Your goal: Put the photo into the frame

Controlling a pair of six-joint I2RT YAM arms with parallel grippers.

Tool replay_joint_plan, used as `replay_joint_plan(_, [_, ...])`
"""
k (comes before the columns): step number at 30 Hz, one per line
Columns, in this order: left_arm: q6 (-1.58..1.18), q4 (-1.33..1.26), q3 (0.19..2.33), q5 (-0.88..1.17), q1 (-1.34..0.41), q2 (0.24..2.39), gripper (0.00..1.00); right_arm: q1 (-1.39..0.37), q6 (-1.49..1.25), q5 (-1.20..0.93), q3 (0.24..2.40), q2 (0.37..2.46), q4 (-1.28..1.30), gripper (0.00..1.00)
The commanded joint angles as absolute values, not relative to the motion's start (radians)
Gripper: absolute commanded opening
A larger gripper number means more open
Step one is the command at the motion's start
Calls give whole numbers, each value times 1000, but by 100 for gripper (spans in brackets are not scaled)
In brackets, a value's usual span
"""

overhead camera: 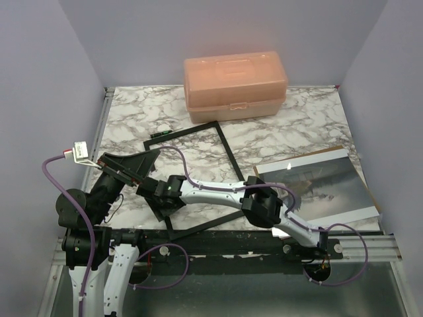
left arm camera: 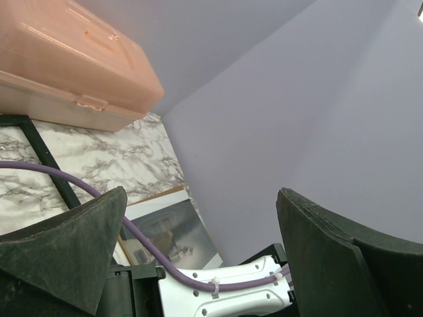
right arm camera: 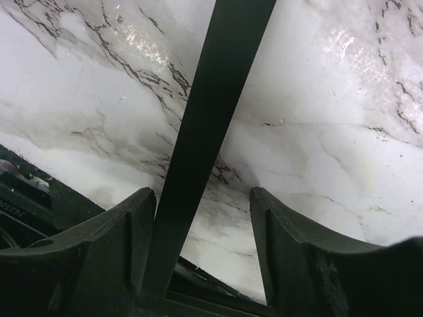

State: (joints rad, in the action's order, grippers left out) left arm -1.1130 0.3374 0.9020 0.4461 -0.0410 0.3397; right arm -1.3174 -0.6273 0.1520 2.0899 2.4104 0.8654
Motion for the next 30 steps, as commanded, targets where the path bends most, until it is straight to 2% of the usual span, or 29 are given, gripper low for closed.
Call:
replay_joint_plan(1, [-1127,322,898,454,-37,349,98,-1344,-612,210,2119,2480,918,62])
replay_joint_plan(7, [-1129,327,889,455,-37,353,98,-1353,-599,195,2117,2490,911,48])
replay_joint_plan(11, [-1126,328,882,453,-36,354,98,-1355,-589,184,2094,2460,904,25])
replay_joint_plan(15, [-1126,329,873,451,-36,358,99,-1355,-572,166,2049,2389,873,16])
replay_joint_plan(23, [-1114,347,873,454,-37,375,98,-1355,-549,185,2083,2325,959,1])
replay_joint_plan(30, [-1112,353,862,457,-36,391,99,-1356,-524,270,2059,2275,1041,1])
